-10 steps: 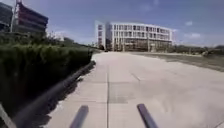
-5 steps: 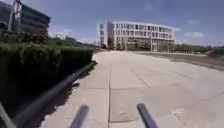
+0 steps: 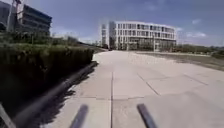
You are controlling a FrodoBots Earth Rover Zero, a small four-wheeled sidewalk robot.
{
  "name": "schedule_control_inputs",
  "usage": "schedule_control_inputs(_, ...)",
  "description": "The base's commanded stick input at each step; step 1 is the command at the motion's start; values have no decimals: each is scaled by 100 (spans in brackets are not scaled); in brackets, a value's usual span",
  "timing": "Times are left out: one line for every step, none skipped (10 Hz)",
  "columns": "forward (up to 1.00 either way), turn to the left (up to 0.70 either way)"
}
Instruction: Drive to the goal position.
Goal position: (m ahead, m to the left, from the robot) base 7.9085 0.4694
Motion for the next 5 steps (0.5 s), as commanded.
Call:
schedule_control_inputs(70, -10)
schedule_control_inputs(70, -35)
schedule_control_inputs(70, -19)
schedule_control_inputs(70, 0)
schedule_control_inputs(70, 0)
